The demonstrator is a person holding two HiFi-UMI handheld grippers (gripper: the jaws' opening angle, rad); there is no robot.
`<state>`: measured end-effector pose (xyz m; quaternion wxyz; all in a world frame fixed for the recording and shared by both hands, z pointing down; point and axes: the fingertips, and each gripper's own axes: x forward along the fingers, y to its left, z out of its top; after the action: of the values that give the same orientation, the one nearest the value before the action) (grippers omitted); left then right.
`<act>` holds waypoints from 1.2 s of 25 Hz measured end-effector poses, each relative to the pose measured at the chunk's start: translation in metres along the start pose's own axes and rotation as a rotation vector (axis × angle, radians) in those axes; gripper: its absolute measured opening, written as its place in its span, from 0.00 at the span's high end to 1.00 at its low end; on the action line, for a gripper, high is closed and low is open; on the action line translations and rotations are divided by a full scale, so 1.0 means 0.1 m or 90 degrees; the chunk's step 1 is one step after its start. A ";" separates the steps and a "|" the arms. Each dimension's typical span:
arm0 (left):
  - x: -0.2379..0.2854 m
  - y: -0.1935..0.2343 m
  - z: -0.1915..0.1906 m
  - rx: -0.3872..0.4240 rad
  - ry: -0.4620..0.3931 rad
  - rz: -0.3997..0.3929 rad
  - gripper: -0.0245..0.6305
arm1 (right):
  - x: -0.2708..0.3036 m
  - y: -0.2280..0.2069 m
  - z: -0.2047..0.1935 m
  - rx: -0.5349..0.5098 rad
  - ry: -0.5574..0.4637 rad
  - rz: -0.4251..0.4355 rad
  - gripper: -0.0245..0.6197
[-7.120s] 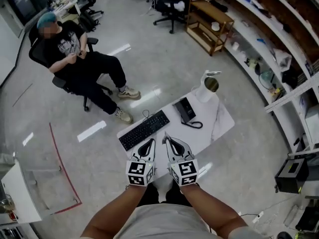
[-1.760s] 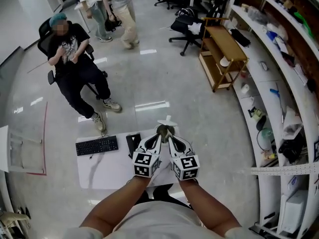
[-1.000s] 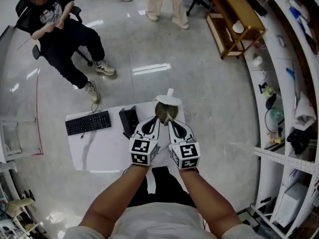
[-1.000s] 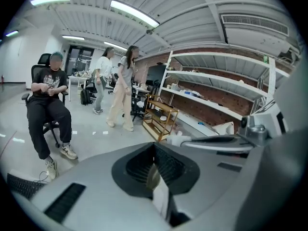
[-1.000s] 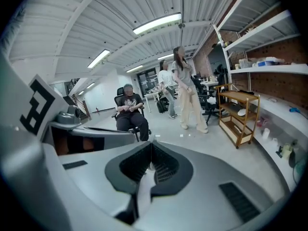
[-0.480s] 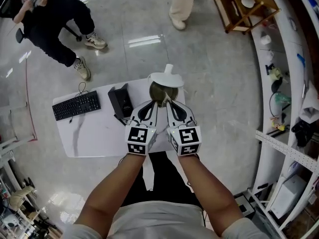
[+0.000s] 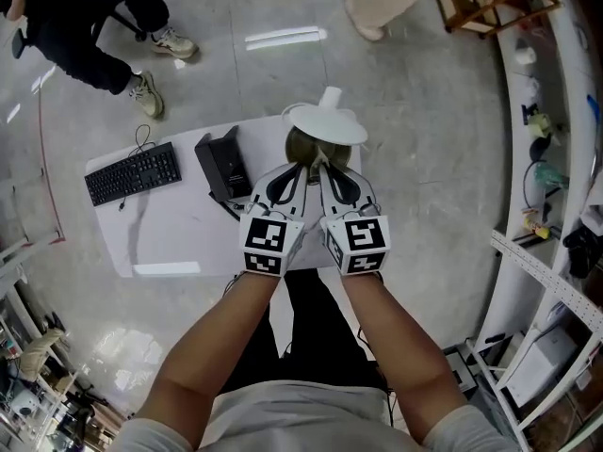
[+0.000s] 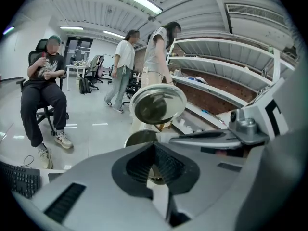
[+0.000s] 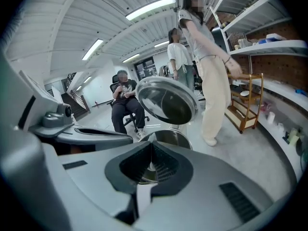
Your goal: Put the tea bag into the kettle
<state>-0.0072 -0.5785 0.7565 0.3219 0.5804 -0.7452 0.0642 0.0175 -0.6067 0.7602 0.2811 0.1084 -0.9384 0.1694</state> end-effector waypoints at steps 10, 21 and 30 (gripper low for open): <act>0.10 0.06 -0.17 -0.005 0.008 0.002 0.95 | 0.16 -0.05 -0.17 -0.004 0.011 -0.004 0.95; -0.02 0.07 -0.13 -0.011 0.003 -0.002 0.95 | 0.09 -0.02 -0.16 -0.002 0.005 -0.014 0.94; -0.26 0.06 0.11 0.015 -0.017 -0.005 0.95 | -0.15 0.08 0.12 -0.020 -0.019 -0.021 0.93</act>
<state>-0.0138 -0.5604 0.7346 0.3055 0.5875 -0.7466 0.0638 0.0215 -0.6026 0.7404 0.2712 0.1221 -0.9431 0.1487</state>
